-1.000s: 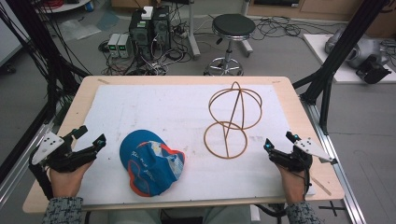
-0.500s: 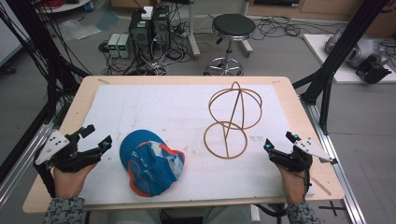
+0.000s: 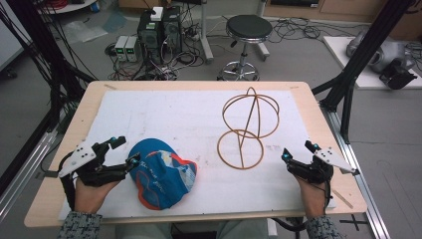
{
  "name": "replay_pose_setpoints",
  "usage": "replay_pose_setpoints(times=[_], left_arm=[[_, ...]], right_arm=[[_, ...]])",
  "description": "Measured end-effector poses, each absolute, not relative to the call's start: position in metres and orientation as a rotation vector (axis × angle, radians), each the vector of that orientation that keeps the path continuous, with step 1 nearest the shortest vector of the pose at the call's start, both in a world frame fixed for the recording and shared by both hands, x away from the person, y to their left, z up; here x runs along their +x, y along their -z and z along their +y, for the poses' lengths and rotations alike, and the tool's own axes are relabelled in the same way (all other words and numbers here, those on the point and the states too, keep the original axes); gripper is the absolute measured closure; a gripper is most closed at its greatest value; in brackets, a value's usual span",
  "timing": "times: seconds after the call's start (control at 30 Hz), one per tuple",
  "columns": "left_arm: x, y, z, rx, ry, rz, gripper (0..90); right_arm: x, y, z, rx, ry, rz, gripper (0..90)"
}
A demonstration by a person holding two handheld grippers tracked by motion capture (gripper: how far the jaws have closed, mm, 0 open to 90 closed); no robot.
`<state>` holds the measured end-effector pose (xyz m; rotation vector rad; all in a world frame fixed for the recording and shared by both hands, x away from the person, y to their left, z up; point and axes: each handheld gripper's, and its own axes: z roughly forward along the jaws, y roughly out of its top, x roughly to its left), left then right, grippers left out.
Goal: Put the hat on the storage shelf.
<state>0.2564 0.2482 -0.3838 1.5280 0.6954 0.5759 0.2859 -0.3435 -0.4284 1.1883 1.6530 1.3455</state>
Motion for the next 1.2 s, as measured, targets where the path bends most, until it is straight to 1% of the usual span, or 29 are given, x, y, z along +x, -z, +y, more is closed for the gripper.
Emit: replay_pose_setpoints(times=[0.23,0.73,0.97,1.2], left_arm=[[0.255,0.384,0.231,1.560,-0.478,0.574,24.0],[0.253,0.392,0.202,1.643,-0.314,0.408,25.1],[0.252,0.395,0.191,1.699,-0.275,0.353,27.1],[0.252,0.400,0.186,1.701,-0.309,0.351,29.3]], right_arm=[[0.286,0.429,-0.344,1.186,-1.348,1.654,10.8],[0.287,0.429,-0.343,1.186,-1.350,1.660,10.9],[0.286,0.429,-0.343,1.188,-1.351,1.661,10.9],[0.286,0.429,-0.343,1.187,-1.352,1.663,10.9]])
